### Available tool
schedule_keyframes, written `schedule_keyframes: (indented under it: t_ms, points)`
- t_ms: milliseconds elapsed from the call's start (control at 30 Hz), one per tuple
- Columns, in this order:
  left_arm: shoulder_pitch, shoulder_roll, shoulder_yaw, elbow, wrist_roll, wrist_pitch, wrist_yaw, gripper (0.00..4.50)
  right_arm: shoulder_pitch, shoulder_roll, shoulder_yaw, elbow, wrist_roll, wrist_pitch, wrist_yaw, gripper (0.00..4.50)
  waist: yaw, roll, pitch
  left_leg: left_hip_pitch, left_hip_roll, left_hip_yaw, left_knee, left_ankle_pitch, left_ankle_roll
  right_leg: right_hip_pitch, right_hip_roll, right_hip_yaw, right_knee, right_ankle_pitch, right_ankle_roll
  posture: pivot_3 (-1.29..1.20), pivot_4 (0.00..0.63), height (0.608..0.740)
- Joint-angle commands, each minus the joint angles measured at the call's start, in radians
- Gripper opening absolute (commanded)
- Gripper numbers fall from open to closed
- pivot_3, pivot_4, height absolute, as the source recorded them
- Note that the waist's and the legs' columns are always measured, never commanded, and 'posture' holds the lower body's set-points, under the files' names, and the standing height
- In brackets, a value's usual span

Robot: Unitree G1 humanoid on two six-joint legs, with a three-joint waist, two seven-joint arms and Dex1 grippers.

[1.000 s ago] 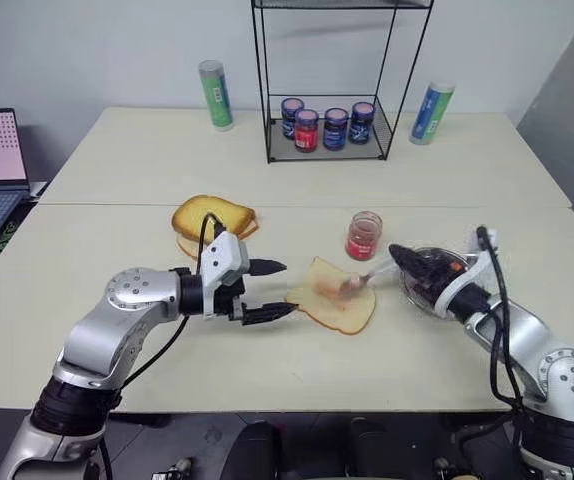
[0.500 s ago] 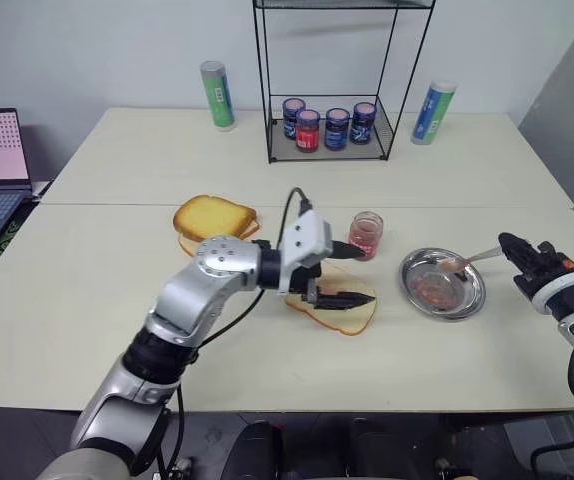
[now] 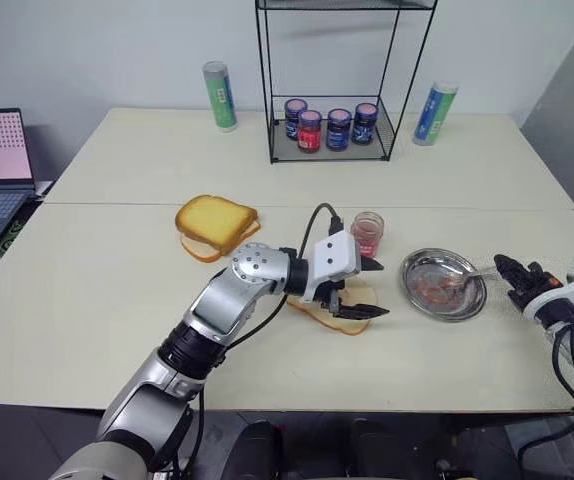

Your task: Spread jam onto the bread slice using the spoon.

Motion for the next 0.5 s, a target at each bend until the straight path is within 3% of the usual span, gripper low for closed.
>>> schedule_keyframes:
  t_ms: [33, 433, 500]
  points:
    - [0.002, 0.002, 0.033, -0.047, -0.010, 0.003, 0.006, 3.78, -0.034, 0.011, -0.074, 0.025, 0.009, -0.006, -0.006, 1.37, 0.000, 0.001, 0.000, 0.000, 0.000, 0.000, 0.000, 0.000, 0.000, 0.000, 0.000, 0.000, 0.000, 0.000, 0.000, 0.00, 0.150, 0.740]
    - [-0.004, 0.004, 0.081, -0.044, -0.033, 0.017, 0.011, 3.78, -0.072, -0.013, -0.157, 0.025, 0.001, 0.032, -0.028, 4.47, 0.000, 0.001, 0.000, 0.000, 0.000, 0.000, 0.000, 0.000, 0.000, 0.000, 0.000, 0.000, 0.000, 0.000, 0.000, 0.00, 0.150, 0.740]
    - [0.001, 0.033, 0.117, -0.053, -0.048, 0.035, 0.005, 3.78, -0.065, -0.061, -0.157, 0.006, -0.029, 0.039, -0.012, 4.47, 0.000, 0.001, 0.000, 0.000, 0.000, 0.000, 0.000, 0.000, 0.000, 0.000, 0.000, 0.000, 0.000, 0.000, 0.000, 0.00, 0.150, 0.740]
